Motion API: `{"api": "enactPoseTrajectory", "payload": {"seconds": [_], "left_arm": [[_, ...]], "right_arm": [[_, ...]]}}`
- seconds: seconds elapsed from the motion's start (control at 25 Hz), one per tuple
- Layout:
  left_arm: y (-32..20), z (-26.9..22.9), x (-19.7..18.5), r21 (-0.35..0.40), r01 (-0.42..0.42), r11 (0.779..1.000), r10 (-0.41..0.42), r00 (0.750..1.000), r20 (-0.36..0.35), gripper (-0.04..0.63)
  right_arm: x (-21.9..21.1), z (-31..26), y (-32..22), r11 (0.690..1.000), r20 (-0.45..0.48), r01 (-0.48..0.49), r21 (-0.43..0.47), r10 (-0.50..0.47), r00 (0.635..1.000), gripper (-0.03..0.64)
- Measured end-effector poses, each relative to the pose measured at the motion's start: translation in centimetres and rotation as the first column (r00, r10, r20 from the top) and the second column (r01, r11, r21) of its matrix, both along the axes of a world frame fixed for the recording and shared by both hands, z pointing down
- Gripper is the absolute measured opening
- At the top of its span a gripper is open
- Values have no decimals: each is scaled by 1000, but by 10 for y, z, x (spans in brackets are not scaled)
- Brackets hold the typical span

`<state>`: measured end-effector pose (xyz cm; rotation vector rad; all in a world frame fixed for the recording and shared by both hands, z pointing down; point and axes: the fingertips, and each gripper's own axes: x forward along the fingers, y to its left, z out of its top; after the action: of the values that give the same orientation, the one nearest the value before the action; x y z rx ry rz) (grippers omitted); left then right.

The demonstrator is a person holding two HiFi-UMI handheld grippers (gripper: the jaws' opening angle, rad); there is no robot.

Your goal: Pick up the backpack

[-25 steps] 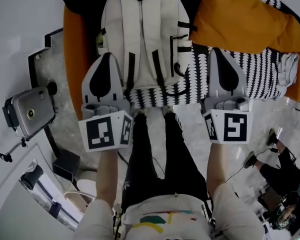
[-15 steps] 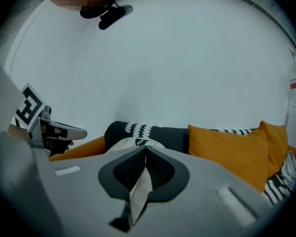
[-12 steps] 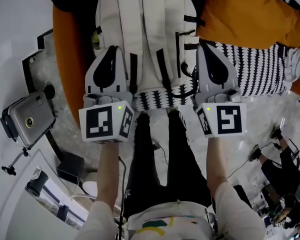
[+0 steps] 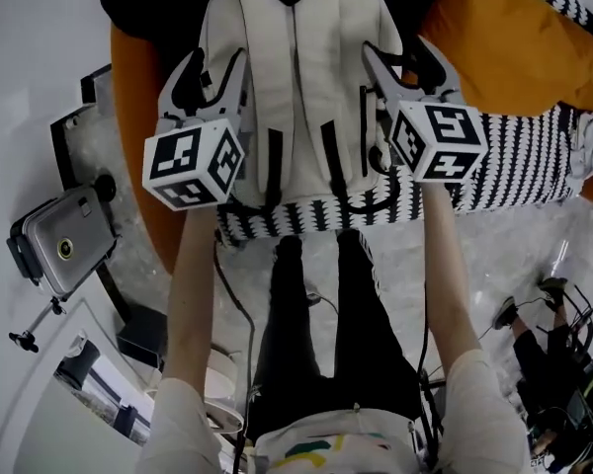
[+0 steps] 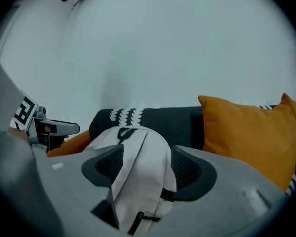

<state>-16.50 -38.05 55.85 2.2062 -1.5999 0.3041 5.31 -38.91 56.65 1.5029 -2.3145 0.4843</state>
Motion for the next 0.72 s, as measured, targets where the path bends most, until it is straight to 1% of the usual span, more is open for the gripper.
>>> {"api": "enactPoseTrajectory", "payload": {"seconds": [0.08,0.16,0.28,0.36,0.44,0.52,0.6,0.72], "left_arm": [[-15,22,-11,-52,20,998,-21,1000,-9,246],[-25,43,-20,-98,32,995,-31,999,11,250],[-33,76,-29,-173,15,985,-4,998,60,255],[-36,97,-34,-244,-4,970,24,997,79,258],[-39,111,-37,-305,-18,952,42,996,73,259],[-43,118,-42,-340,-16,940,34,998,47,265],[-44,124,-45,-362,-12,932,22,999,24,277],[-47,132,-46,-379,-23,925,31,999,15,293]], "right_arm": [[6,22,-17,999,-12,-7,-54,7,1000,301],[12,43,-28,994,-20,-13,-105,11,1000,305],[16,72,-38,985,-44,-11,-173,3,999,305],[17,91,-41,976,-66,5,-218,-20,998,305],[16,105,-42,964,-67,26,-265,-46,997,305],[14,113,-43,954,-60,46,-298,-67,996,305],[13,116,-43,949,-75,57,-311,-84,994,305],[13,123,-45,945,-110,64,-321,-104,988,305]]}}
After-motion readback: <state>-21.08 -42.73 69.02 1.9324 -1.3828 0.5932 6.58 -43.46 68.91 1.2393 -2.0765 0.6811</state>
